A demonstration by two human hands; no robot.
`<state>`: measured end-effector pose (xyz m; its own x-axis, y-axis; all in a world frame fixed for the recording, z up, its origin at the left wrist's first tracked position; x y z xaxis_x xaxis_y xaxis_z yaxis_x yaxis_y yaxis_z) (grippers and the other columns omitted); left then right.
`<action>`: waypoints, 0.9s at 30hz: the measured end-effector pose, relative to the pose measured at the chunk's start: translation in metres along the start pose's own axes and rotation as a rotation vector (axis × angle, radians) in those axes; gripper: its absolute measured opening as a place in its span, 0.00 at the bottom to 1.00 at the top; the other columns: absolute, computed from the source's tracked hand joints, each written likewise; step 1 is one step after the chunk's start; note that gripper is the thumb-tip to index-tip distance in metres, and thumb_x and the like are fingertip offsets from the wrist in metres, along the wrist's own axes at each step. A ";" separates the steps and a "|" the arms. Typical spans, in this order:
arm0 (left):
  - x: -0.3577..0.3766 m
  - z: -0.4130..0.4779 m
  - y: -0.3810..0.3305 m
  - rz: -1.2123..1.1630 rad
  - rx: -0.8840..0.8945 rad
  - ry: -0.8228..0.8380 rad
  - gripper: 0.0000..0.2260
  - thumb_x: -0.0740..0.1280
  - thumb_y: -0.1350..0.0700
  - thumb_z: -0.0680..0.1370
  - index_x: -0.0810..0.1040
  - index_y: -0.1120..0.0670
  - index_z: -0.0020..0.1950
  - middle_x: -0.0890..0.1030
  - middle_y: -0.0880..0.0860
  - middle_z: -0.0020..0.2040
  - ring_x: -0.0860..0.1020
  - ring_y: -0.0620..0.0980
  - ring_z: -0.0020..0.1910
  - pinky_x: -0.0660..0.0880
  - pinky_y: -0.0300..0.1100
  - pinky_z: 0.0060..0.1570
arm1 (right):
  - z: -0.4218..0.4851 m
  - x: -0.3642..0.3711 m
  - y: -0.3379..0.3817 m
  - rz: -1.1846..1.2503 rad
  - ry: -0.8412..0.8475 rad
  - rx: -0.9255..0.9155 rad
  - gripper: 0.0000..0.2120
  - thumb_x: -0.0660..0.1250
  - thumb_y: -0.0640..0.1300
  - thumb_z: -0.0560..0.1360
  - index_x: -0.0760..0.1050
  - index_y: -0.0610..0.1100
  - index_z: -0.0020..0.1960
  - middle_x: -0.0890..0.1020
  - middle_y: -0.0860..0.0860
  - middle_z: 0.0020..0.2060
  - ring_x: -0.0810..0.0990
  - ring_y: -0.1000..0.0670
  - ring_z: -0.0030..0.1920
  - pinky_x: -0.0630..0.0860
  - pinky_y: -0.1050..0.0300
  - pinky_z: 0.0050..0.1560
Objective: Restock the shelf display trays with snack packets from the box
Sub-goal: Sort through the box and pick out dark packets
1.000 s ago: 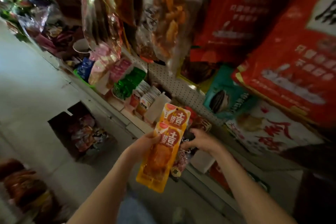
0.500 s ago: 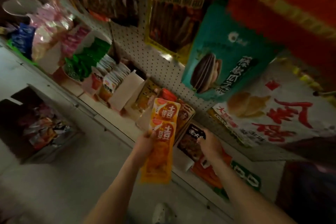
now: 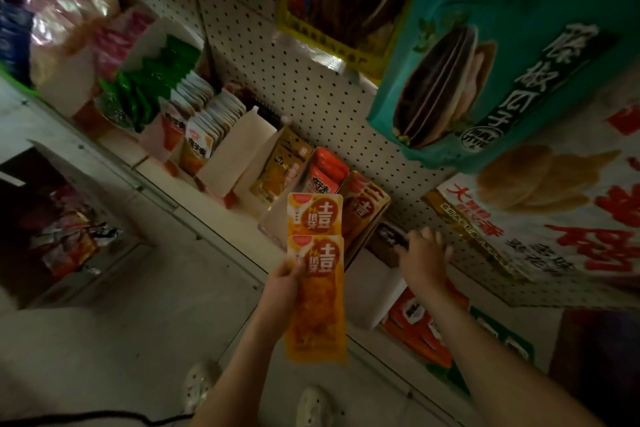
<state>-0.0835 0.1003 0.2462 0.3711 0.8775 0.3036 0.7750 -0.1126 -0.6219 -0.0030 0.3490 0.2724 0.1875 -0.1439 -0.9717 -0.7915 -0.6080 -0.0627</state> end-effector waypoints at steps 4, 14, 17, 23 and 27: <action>-0.002 0.003 -0.001 -0.036 0.008 0.019 0.11 0.61 0.53 0.82 0.77 0.56 0.60 0.85 0.56 0.49 0.84 0.55 0.48 0.81 0.47 0.41 | -0.001 -0.006 0.001 -0.068 -0.115 0.033 0.14 0.65 0.46 0.77 0.70 0.44 0.60 0.70 0.45 0.61 0.66 0.44 0.63 0.63 0.48 0.59; 0.005 0.010 -0.015 -0.181 0.049 0.051 0.11 0.65 0.56 0.80 0.76 0.57 0.61 0.85 0.57 0.51 0.84 0.56 0.49 0.81 0.47 0.41 | -0.067 -0.010 0.104 0.967 0.516 -0.154 0.30 0.74 0.44 0.70 0.59 0.56 0.62 0.72 0.62 0.48 0.73 0.63 0.45 0.71 0.70 0.37; 0.007 0.009 -0.021 -0.194 0.071 0.064 0.16 0.60 0.47 0.81 0.76 0.54 0.63 0.84 0.56 0.54 0.83 0.55 0.53 0.81 0.49 0.46 | -0.070 -0.002 0.109 1.043 0.574 -0.098 0.20 0.72 0.44 0.73 0.68 0.55 0.59 0.77 0.61 0.48 0.77 0.62 0.48 0.73 0.69 0.39; -0.007 0.021 -0.018 -0.121 0.051 0.046 0.18 0.54 0.42 0.82 0.72 0.47 0.67 0.83 0.52 0.57 0.81 0.53 0.56 0.75 0.58 0.60 | -0.052 -0.016 0.092 1.127 0.270 0.016 0.04 0.69 0.44 0.74 0.75 0.46 0.47 0.81 0.53 0.45 0.80 0.54 0.47 0.78 0.53 0.46; -0.021 0.026 -0.023 0.061 0.085 0.023 0.10 0.56 0.48 0.83 0.74 0.43 0.61 0.83 0.47 0.54 0.82 0.43 0.50 0.79 0.44 0.50 | -0.043 -0.023 0.093 1.502 0.289 0.137 0.09 0.67 0.43 0.77 0.76 0.50 0.56 0.82 0.53 0.52 0.81 0.53 0.53 0.77 0.55 0.49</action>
<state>-0.1229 0.0964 0.2356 0.4287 0.8593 0.2790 0.7047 -0.1249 -0.6984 -0.0556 0.2621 0.2984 -0.7180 -0.6914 -0.0807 -0.3904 0.3040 0.8690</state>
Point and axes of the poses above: each hand's wrist, its own z-axis towards the middle knuckle, its own x-axis out of the palm, y = z × x, the point moved 7 cm from there along z, towards the middle knuckle
